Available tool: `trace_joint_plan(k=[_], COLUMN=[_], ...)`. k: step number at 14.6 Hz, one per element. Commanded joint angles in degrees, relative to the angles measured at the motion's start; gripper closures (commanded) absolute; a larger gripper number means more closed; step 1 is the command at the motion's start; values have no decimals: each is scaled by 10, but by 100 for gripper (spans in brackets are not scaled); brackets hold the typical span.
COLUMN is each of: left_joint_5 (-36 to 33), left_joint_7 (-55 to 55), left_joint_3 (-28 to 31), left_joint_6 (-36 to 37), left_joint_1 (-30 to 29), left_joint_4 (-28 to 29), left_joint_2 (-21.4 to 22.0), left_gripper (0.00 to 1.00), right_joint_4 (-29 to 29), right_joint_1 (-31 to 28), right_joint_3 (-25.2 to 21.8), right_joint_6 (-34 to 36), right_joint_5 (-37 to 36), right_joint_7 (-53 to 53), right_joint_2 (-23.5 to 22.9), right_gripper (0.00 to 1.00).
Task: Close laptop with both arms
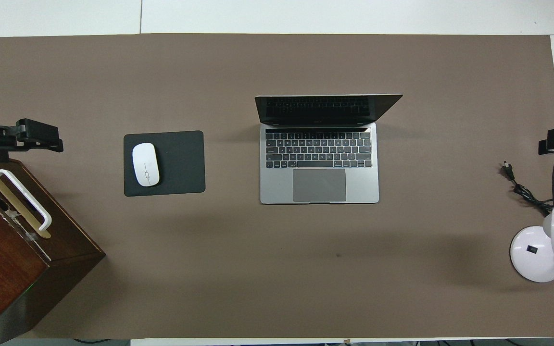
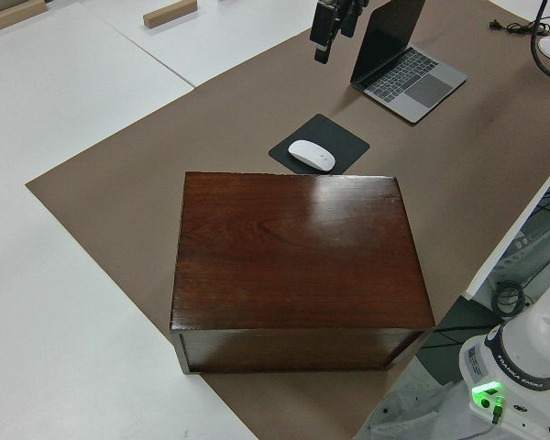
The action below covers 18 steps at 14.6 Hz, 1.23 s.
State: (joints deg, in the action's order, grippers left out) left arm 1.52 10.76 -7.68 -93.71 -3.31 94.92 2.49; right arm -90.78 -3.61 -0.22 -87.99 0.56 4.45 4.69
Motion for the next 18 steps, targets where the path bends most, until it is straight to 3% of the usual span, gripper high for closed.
trace_joint_plan(k=[1, 14, 16, 18], left_joint_5=[-9, -7, -5, -4], left_joint_7=[-2, 15, 35, 92], left_joint_3=[-3, -24, -27, -44], left_joint_6=[-1, -18, -29, -30], left_joint_1=[-4, -6, -3, -3], left_joint_4=[-3, 4, 16, 36], left_joint_2=[3, 1, 5, 17], left_gripper=[0, 0, 30, 69], right_joint_4=[3, -7, -7, -7], right_joint_1=[-10, -11, -11, -11], right_joint_3=[9, 2, 1, 1], right_joint_6=[5, -1, -1, -7], right_joint_5=[-4, -4, -4, -4], right_joint_7=[6, -1, -9, -17], right_joint_2=[1, 8, 8, 8], right_gripper=[0, 0, 0, 0])
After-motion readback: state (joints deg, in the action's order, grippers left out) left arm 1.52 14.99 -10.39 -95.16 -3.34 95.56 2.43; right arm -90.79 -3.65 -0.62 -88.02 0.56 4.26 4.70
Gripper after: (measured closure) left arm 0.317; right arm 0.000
